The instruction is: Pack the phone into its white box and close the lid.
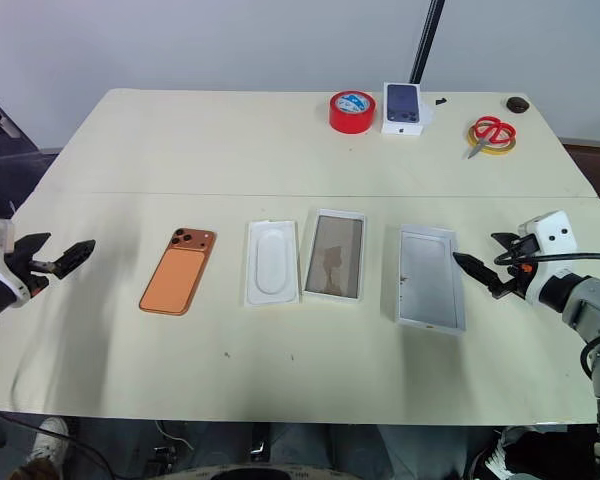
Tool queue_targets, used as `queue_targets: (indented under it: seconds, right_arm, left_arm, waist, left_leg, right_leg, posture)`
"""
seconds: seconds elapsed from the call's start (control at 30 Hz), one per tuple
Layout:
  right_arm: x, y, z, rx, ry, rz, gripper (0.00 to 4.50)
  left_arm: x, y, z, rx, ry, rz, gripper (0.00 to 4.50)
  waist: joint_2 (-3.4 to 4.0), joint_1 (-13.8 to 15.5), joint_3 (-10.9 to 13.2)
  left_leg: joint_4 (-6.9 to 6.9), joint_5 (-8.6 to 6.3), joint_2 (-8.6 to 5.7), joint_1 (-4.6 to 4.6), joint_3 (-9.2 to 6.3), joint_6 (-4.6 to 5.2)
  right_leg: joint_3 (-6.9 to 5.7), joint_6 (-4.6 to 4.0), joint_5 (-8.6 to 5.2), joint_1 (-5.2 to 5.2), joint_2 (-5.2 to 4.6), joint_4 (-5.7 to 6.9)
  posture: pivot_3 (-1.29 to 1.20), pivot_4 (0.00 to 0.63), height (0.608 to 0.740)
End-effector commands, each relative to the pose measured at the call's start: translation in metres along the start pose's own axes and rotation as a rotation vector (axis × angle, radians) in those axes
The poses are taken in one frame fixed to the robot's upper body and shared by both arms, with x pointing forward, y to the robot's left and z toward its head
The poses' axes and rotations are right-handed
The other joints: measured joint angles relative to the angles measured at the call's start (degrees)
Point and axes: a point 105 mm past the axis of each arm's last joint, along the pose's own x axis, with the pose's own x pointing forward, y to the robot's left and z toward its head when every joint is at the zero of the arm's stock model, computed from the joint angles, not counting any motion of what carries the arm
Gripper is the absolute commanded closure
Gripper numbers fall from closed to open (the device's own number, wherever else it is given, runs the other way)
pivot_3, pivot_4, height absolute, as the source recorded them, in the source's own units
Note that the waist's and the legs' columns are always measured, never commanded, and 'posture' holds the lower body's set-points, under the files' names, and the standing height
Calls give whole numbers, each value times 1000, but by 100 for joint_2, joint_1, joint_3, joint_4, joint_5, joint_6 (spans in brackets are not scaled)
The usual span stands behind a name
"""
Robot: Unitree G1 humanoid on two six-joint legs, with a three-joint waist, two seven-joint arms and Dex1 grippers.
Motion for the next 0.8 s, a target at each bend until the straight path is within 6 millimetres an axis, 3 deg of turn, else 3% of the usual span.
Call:
queue_targets:
  seconds: [0.03,0.23,0.4,0.57,0.7,0.8]
  right_arm:
    - [-6,-5,17,-23,-74,-32,38]
    - [-5,-3,23,-32,-97,-28,38]
    - [0,3,35,-66,-112,19,38]
    - [16,45,59,-118,-167,199,38]
    - [22,72,66,-167,-164,333,38]
    - [30,104,72,-239,-147,460,38]
  left_arm:
    - [2,-1,12,29,-41,-7,0]
    - [5,-7,15,24,-55,-18,0]
    - [11,-27,17,22,-53,-77,0]
    - [20,-78,22,-18,-75,-232,0]
    - [23,-124,22,-135,-65,-351,0]
    - [21,-156,15,-222,26,-428,0]
  waist:
    - [0,0,0]
    - [0,-7,0]
    - [0,-3,0]
    - [0,-8,0]
    - [-1,1,0]
    - [-1,-1,0]
  left_leg:
    - [0,0,0,0,0,0]
    - [0,0,0,0,0,0]
    - [1,0,0,0,0,0]
    - [1,0,1,0,-1,0]
    - [6,0,1,-2,-5,0]
    - [9,0,-1,-4,-7,0]
  right_leg:
    - [0,0,0,0,0,0]
    - [0,0,0,0,1,1]
    - [0,0,0,0,1,1]
    - [1,1,1,1,1,3]
    - [-1,2,1,1,2,4]
    - [-1,3,1,3,1,3]
  posture:
    - [0,150,732]
    - [0,150,732]
    - [0,150,732]
    - [0,150,732]
    - [0,150,732]
    - [0,150,732]
